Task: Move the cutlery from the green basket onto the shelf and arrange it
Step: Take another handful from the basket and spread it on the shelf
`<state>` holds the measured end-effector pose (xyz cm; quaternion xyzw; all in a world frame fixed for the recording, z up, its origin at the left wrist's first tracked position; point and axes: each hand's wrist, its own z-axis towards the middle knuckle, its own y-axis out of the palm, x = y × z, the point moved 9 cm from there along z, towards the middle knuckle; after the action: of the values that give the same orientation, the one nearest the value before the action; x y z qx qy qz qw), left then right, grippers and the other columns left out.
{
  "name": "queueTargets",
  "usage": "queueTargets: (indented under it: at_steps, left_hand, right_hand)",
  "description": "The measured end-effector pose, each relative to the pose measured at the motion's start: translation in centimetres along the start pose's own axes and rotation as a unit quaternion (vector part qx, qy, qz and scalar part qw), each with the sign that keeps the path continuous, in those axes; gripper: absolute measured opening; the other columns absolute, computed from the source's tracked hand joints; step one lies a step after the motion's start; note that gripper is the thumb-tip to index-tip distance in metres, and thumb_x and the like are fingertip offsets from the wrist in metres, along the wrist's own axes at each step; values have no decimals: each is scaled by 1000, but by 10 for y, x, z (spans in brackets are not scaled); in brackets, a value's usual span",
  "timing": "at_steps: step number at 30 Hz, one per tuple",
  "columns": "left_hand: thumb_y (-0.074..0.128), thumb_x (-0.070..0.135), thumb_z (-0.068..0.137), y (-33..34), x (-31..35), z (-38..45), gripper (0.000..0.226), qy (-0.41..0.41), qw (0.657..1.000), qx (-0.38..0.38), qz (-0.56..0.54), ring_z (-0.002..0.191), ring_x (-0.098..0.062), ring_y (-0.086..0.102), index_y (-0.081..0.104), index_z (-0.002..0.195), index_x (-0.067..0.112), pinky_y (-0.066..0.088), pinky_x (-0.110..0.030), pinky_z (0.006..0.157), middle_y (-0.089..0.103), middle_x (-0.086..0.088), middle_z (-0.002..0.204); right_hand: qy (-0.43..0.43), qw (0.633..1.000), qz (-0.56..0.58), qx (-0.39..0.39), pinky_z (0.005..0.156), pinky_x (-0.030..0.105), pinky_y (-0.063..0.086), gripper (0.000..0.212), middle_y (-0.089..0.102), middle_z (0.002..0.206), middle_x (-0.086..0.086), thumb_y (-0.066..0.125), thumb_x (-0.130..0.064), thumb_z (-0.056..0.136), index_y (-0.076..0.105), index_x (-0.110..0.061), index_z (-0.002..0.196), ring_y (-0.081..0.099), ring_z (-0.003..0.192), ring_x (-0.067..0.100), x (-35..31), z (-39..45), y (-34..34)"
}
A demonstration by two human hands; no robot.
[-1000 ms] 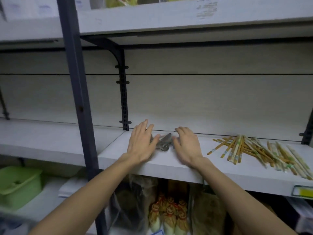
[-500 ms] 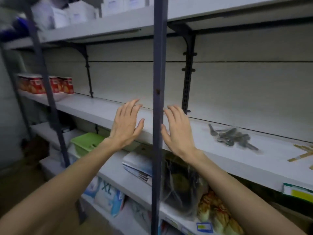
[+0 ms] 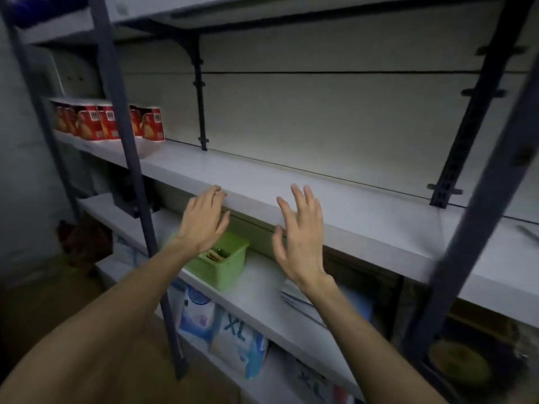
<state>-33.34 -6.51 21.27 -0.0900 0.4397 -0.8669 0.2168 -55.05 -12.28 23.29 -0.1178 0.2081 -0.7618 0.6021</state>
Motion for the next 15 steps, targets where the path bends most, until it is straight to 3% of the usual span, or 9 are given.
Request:
queueTargets:
  at_steps: [5, 9, 15]
  left_hand:
    - [47, 37, 100, 38, -62, 4, 42, 9, 1000, -24, 6, 112, -29, 56, 50, 134, 11, 43, -44, 93, 55, -9, 130]
    - [47, 35, 100, 83, -118, -2, 45, -19, 996, -85, 7, 113, -31, 55, 48, 137, 10, 42, -44, 95, 53, -11, 132]
    - [53, 36, 100, 196, -182, -5, 62, -18, 961, -273, -35, 128, -33, 48, 29, 152, 13, 43, -42, 101, 34, -11, 151]
  right_hand:
    - [-27, 987, 22, -158, 118, 45, 30, 50, 42, 152, 16, 55, -14, 89, 53, -5, 138, 33, 145, 33, -35, 21, 140]
    - [-29, 964, 39, -262, 110, 44, 40, 52, 51, 141, 12, 53, -18, 87, 52, -7, 138, 45, 133, 30, -49, 3, 235]
    - [76, 919, 69, -381, 114, 44, 35, 59, 41, 147, 13, 51, -23, 93, 37, -8, 148, 36, 136, 28, -20, -30, 377]
